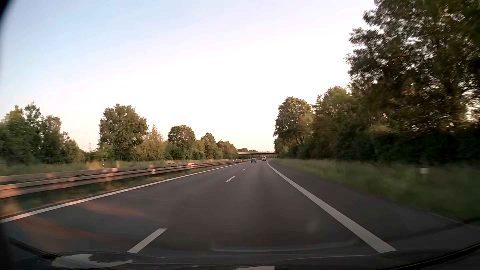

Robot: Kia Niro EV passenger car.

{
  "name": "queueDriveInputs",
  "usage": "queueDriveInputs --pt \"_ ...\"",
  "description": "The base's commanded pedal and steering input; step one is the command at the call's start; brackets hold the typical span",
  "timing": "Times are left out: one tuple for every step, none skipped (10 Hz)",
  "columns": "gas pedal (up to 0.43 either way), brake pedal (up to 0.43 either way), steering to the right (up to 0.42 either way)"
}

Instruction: Follow the waypoints while adhering to traffic rules and regulations

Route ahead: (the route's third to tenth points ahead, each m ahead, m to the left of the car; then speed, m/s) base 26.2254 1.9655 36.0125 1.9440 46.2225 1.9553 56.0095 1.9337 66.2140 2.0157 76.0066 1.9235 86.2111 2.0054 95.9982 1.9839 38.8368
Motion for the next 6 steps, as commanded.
queueDriveInputs --pt "0.421 0.018 0.002" --pt "0.421 0.012 0.002" --pt "0.421 0.012 0.003" --pt "0.421 0.012 0.004" --pt "0.421 0.018 0.004" --pt "0.421 0.018 0.004"
